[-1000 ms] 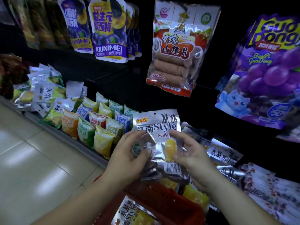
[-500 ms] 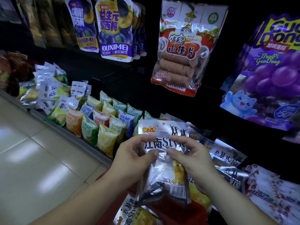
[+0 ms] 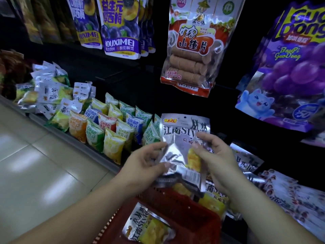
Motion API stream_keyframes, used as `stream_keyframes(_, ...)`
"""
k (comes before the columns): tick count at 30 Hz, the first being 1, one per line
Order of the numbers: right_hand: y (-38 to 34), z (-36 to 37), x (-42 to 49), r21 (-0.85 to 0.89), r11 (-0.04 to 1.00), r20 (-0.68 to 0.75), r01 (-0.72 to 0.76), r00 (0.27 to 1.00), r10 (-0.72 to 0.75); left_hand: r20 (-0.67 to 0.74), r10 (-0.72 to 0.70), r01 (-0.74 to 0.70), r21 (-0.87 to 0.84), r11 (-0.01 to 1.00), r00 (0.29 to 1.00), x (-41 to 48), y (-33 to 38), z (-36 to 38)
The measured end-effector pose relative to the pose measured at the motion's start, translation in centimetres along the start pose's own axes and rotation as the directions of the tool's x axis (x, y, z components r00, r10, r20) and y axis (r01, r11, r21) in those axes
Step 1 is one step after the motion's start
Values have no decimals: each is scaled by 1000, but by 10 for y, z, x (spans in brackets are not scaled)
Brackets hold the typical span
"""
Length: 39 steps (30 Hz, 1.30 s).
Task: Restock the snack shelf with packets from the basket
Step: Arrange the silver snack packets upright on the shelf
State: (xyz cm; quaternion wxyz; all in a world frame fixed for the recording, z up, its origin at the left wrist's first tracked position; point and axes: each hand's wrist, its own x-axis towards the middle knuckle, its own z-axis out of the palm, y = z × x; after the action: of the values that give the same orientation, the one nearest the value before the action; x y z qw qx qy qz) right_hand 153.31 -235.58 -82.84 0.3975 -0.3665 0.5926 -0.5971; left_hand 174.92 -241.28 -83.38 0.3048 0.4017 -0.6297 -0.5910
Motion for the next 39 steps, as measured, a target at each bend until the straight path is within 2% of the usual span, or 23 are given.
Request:
stream_keyframes(2, 0, -5, -3, -64, 996, 183, -68, 980, 79, -66, 15, -19, -64, 998, 998, 3, -2, -4)
stream_keyframes(4, 3, -5, -7, -181, 981, 289, -67, 950, 118, -121, 24, -31, -61, 998, 992, 5, -3, -6)
stream_keyframes(7, 4, -2, -8, -144, 988, 231, -53, 969, 85, -113, 44, -47, -16, 999, 993, 4, -3, -6)
stream_keyframes(11, 4, -3, -5, -151, 987, 146, -55, 986, 77, 19, 54, -54, 5, 999, 998, 0, 1, -8)
stream_keyframes(15, 3, -2, -8, -162, 986, 239, -44, 967, 83, -84, 64, -62, 34, 998, 994, -3, 3, -10)
stream_keyframes(17, 1, 0, -11, -233, 972, 294, -8, 953, 78, -84, 73, -69, 43, 997, 994, -4, 4, -9)
stream_keyframes(19, 1, 3, -12, -323, 946, 282, 17, 956, 79, -58, 84, -81, 52, 995, 995, -5, 5, -8)
stream_keyframes(22, 2, 2, -10, -362, 932, 271, 11, 958, 94, -99, 84, -76, 86, 993, 991, -3, 6, -9)
stream_keyframes(27, 0, -3, -11, -350, 937, 379, 16, 917, 126, -184, 87, -93, -27, 995, 979, 1, 2, -13)
stream_keyframes(30, 0, 4, -14, -364, 930, 335, 48, 938, 83, -167, 133, -124, 62, 990, 977, 2, 0, -9)
stream_keyframes(32, -7, 10, -16, -393, 916, 223, 83, 975, 7, -163, 293, -239, 288, 927, 942, 0, -3, -5)
stream_keyframes(34, -13, 14, -16, -245, 967, 171, 65, 985, -23, -89, 437, -348, 472, 810, 895, -3, -6, 6)
stream_keyframes(36, -17, 17, -16, -53, 999, 229, -5, 973, 17, 42, 518, -446, 571, 689, 854, -7, -14, 19)
stream_keyframes(38, -16, 21, -19, -22, 999, 270, -34, 962, 38, 205, 556, -546, 620, 563, 806, -11, -19, 31)
stream_keyframes(39, -13, 23, -19, -44, 998, 237, -34, 971, 43, 280, 563, -594, 621, 512, 778, -13, -22, 36)
